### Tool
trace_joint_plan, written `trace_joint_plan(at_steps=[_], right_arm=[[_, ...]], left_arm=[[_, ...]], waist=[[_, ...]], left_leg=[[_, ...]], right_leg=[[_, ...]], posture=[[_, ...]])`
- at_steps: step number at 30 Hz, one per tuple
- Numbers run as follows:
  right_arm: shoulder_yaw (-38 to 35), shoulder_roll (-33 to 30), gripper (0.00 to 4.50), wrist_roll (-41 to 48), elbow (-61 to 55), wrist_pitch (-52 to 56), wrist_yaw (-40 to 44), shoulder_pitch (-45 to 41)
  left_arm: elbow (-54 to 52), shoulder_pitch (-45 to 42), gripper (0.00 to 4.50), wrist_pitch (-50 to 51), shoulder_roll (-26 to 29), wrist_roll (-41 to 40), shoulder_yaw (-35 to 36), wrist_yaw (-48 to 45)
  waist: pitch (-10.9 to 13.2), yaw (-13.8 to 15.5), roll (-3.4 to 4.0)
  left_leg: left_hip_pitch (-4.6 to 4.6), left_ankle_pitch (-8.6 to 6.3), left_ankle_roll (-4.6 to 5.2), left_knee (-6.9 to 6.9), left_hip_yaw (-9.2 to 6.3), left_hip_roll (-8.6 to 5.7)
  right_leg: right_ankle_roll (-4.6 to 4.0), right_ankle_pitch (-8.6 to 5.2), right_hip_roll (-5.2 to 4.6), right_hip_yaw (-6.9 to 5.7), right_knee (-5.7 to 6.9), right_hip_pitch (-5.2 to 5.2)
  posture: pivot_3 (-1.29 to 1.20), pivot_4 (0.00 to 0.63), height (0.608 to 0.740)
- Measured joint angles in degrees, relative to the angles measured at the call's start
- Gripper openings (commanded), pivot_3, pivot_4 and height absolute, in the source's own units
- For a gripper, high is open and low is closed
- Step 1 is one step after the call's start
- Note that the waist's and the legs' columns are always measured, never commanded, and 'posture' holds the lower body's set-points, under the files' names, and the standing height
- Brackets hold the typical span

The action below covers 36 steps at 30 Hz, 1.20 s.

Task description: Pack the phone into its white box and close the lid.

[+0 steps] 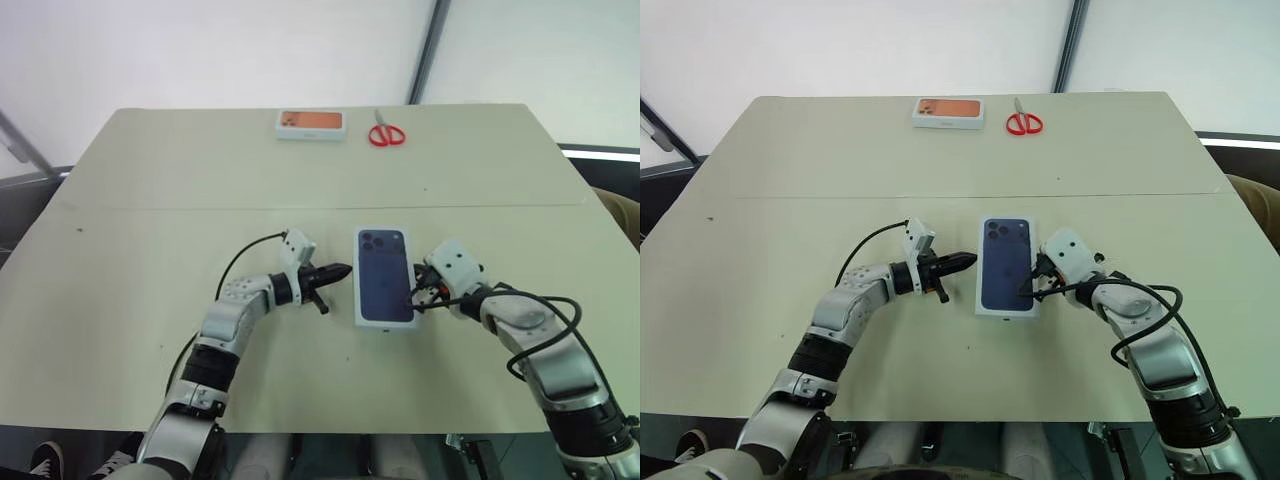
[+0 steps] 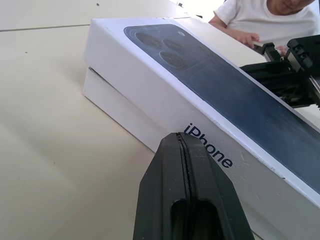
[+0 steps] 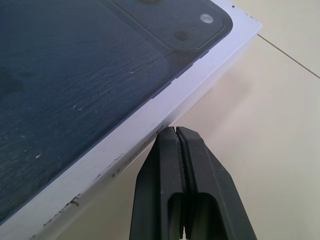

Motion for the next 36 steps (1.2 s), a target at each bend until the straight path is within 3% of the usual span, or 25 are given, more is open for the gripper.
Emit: trace_joint_plan(at_steps=[36], right_arm=[[1.53,0.17,0.05,-1.72,3.12,3.77,0.48,-3.69]], left_arm=[[-1.93,0.80,0.00,2.14,-0.77,-0.52,0.46,1.78]], waist=[[0.00,0.02,0.01]], left_leg=[[0.00,0.01,-0.01,0.02,0.02,0.00]], right_leg=[[0.00,0.00,0.00,0.02,0.06,-0.03]], posture=[[0.00,0.150,0.740]])
